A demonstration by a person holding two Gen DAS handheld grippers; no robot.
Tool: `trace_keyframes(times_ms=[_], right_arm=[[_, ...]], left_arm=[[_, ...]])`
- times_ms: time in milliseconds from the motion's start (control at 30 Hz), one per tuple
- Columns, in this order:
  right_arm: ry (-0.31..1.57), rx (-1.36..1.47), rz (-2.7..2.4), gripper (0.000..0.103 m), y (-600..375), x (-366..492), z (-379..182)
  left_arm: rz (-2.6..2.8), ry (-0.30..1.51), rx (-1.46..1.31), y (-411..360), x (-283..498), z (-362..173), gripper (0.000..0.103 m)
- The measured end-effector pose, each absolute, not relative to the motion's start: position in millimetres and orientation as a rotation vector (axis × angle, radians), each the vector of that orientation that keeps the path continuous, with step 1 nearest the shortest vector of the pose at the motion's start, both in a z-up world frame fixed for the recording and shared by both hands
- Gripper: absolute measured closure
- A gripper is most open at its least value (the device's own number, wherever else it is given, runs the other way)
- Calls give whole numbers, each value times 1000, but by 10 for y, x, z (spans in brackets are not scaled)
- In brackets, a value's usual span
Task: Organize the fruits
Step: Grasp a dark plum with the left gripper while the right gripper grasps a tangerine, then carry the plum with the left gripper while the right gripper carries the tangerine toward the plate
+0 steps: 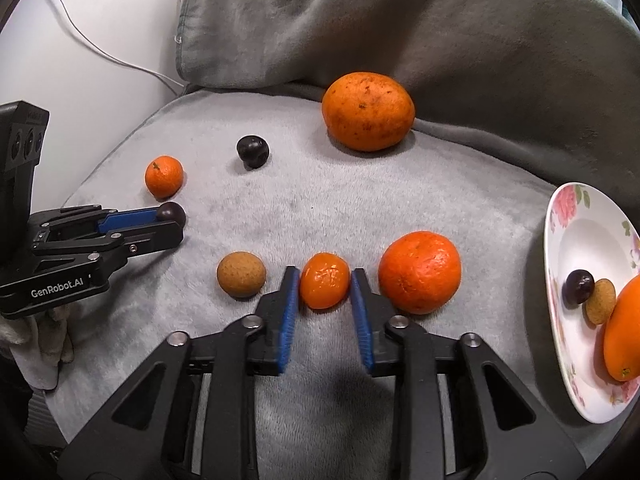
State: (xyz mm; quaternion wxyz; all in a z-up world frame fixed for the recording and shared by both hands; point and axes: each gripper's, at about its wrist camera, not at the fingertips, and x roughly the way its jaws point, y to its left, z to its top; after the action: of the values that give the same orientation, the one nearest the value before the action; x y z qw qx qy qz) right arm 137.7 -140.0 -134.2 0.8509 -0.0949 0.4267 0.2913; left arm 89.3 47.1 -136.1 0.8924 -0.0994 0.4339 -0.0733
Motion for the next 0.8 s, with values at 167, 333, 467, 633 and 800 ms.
trace_keyframes(times_ms=[167,333,467,633,800], right_arm=[[896,-195,614,78,-1395,1379,-1346],[883,-191,616,78,-1410,1359,-1332],[862,-169,617,78,-1470,1321,-1262],[836,-142,619,78,-1581,1238,-1141],[797,-119,606,78,-1752,1119,-987]], left_arm=[[-151,905,-217,496,935,-1369,83],[-146,894,-216,511,914,-1334,84],[-144,869,-219,511,859,-1252,84],[-162,835,-227,450,784,-1122,84],[-210,789,-246,316,699,-954,84]])
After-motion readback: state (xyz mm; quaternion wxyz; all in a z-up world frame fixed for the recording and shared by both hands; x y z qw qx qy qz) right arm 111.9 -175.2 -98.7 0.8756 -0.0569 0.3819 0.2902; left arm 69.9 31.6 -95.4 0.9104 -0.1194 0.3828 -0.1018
